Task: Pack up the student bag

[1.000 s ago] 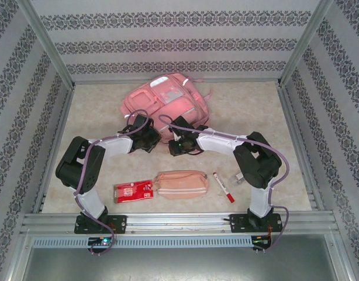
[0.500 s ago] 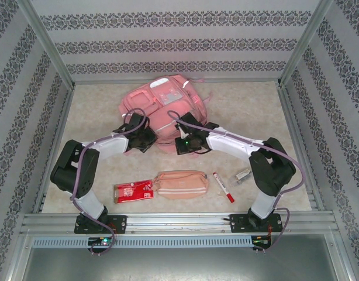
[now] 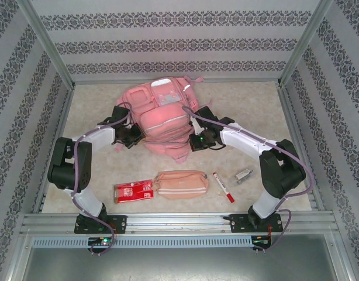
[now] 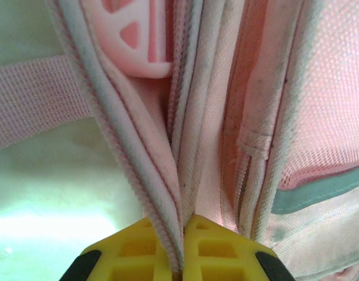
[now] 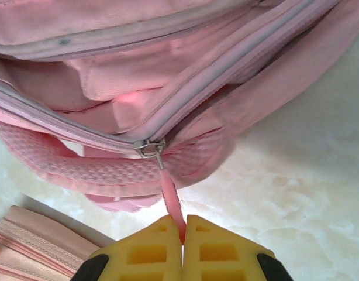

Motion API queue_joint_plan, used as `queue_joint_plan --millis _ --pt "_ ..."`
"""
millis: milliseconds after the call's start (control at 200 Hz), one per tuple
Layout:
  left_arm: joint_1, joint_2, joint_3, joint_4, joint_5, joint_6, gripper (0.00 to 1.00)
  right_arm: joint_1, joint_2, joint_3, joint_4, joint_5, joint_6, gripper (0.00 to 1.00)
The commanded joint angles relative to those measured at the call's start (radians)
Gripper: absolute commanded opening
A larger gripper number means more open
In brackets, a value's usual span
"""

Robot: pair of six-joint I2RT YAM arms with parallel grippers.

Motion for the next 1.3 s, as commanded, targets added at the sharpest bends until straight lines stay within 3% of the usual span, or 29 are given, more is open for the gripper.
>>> queue_joint_plan --millis 0,105,185,220,265,460,575,710,829,974,1294 --pt "0.082 0.063 0.134 -0.129 -0.027 0.241 0.00 -0.032 -0.019 -0.006 -0.112 0.035 -0.057 0.00" --pt "0.096 0.141 0.269 -0.230 -0.049 0.385 0.00 -0.021 -0.019 -0.001 -0.090 -0.060 -0.087 0.00" --pt "0.111 0.183 0.356 -0.268 -0.069 0.407 0.05 0.013 -0.012 0.017 -0.076 -0.100 -0.099 0.00" --pt "0.120 0.187 0.379 -0.267 -0.066 0.390 0.12 0.032 -0.006 0.027 -0.072 -0.109 -0.101 0.00" --pt "0.131 0.182 0.400 -0.270 -0.067 0.356 0.30 0.054 0.000 0.041 -0.058 -0.118 -0.097 0.00" --pt "0.126 0.033 0.303 -0.280 -0.065 0.172 0.42 0.081 0.019 0.086 -0.041 -0.131 -0.079 0.00" --pt "0.060 -0.104 0.111 -0.230 -0.082 0.033 0.46 0.024 0.002 0.055 -0.011 -0.195 -0.079 0.34" --pt "-0.049 -0.190 -0.047 -0.101 -0.089 -0.161 0.50 -0.016 0.042 0.100 -0.006 -0.243 -0.106 0.44" --pt "-0.124 -0.226 -0.113 0.045 -0.150 -0.319 0.52 -0.053 0.131 0.165 0.034 -0.348 -0.060 0.48" --pt "-0.189 -0.219 -0.091 0.061 -0.281 -0.397 0.55 -0.053 0.225 0.230 0.073 -0.376 -0.045 0.49" --pt "-0.220 -0.128 -0.103 0.195 -0.393 -0.520 0.56 -0.045 0.293 0.267 0.122 -0.394 -0.022 0.49"
